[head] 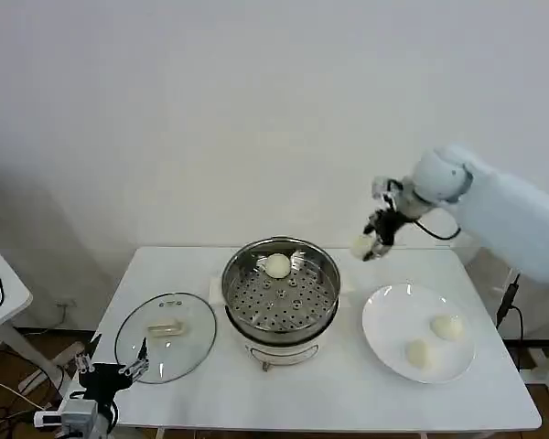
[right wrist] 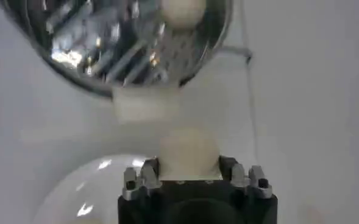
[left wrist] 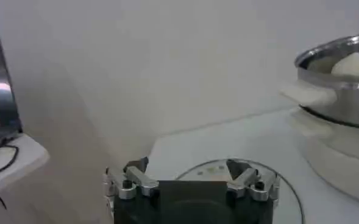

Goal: Take steamed baozi put them in steamer then cover it.

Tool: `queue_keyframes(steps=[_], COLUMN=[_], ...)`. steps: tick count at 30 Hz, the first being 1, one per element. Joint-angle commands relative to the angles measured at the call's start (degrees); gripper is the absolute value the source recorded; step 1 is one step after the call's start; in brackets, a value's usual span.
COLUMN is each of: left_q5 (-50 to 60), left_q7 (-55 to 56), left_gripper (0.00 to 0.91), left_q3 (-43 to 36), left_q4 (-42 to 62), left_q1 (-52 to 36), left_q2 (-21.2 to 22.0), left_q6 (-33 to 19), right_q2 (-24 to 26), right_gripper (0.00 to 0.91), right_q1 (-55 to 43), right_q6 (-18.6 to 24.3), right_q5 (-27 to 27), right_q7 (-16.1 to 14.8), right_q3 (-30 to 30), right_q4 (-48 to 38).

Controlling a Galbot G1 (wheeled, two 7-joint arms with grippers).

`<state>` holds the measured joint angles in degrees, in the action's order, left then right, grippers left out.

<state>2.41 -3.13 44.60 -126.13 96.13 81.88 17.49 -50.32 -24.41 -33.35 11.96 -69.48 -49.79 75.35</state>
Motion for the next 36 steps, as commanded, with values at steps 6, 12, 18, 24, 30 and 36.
queue_keyframes(steps=[6,12,18,24,30,36], left_q5=[-0.01,-0.14,-0.36,-0.38,-0.37,-0.44], left_q7=[0.44,0.81,1.10,1.26,1.22,1.30], left_gripper=[0.907,0.907,0.907,0.907,0.907,0.907], left_q3=[0.10,0.09,0.03,-0.32,-0.42,-0.34], left_q4=[-1.29,-1.34,-1.12,-0.99,-1.03,-1.10], left_q1=[-0.09,-0.09,-0.52,-0.54,-0.52,-0.22], left_q2=[0.46,1.09,1.04,0.88,1.00,1.07], left_q6=[-0.13,-0.22,-0.30,-0.25,-0.24,-0.27], right_q2=[-16.26,-22.64,-24.79,-24.98,-26.82,-28.70], right_gripper=[0.645,0.645,0.645,0.645,0.645,0.645], right_q1=[-4.96,-0.31,1.07,2.43,4.12,5.53], right_q6=[-3.28,-3.45,-3.60,-3.72,-3.78,-3.39], right_q5=[8.09,5.89,4.89,4.45,3.15,1.01], right_q7=[0.49,1.29,1.40,1.86,3.39,3.56], right_q3=[-4.76,-5.18,-6.36,-8.03,-8.41,-8.36], right_q4=[-3.97,-8.50,-10.17,-9.40,-11.17,-13.73])
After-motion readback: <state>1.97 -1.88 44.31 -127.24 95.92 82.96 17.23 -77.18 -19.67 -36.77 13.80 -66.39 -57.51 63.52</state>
